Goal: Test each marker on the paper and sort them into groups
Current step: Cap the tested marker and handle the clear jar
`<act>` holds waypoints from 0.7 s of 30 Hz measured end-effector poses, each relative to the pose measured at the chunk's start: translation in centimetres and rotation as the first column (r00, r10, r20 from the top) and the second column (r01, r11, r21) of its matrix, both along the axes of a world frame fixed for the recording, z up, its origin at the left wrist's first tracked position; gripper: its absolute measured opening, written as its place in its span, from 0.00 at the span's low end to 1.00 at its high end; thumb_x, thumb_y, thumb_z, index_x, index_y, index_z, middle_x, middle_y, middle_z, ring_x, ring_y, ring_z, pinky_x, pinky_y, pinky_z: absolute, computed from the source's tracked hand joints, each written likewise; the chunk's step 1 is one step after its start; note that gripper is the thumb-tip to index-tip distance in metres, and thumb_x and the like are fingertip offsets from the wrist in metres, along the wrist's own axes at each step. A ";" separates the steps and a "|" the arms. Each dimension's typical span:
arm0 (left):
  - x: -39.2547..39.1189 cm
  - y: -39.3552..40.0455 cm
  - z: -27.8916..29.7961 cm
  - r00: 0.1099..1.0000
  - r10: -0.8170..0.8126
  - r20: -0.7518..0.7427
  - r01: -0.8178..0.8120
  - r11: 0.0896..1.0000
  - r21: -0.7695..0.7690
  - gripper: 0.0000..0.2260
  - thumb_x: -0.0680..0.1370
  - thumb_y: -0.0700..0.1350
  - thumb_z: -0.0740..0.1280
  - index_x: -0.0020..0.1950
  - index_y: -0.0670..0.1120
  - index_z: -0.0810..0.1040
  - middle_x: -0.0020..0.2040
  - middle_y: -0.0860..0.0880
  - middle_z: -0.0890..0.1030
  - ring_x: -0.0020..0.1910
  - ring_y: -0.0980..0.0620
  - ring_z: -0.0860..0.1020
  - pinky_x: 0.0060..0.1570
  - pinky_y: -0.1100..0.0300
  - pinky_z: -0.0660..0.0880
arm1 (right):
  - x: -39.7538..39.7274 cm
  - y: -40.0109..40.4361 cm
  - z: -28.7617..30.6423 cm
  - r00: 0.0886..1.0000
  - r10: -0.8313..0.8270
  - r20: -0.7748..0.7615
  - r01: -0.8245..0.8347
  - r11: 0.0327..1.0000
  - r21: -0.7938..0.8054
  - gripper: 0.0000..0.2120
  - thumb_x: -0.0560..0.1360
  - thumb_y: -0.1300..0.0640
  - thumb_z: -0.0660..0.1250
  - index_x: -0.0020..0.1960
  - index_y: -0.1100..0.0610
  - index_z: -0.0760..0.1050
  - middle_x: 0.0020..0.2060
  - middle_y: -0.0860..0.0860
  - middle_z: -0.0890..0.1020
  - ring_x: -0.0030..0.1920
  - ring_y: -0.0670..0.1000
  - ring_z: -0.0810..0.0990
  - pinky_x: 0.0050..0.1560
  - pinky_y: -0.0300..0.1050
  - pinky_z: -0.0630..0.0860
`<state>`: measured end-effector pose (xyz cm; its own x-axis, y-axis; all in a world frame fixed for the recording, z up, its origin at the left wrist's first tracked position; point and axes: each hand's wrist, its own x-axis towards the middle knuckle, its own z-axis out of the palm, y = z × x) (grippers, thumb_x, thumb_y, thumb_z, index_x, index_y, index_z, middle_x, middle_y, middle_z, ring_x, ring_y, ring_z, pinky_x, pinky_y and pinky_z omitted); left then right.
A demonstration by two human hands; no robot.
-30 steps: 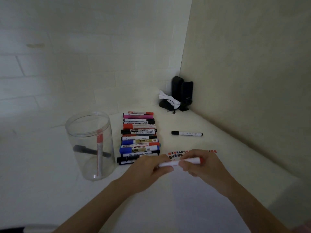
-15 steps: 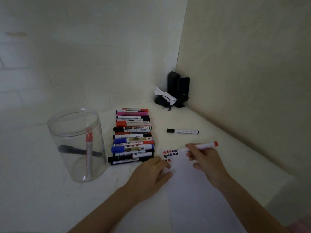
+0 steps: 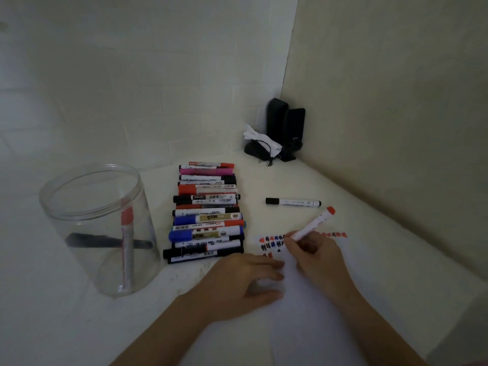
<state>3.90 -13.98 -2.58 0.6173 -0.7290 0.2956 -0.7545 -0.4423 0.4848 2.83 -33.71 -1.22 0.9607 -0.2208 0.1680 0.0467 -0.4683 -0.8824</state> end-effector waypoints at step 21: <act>-0.7 0.0 -0.5 0.995 0.082 0.057 -0.081 0.996 -0.026 0.20 0.75 0.64 0.64 0.60 0.55 0.80 0.65 0.61 0.76 0.59 0.64 0.75 0.58 0.59 0.74 | -0.2 0.3 -1.1 0.995 0.035 0.092 -0.030 0.998 -0.054 0.02 0.74 0.57 0.72 0.47 0.52 0.80 0.37 0.41 0.83 0.40 0.35 0.81 0.41 0.26 0.74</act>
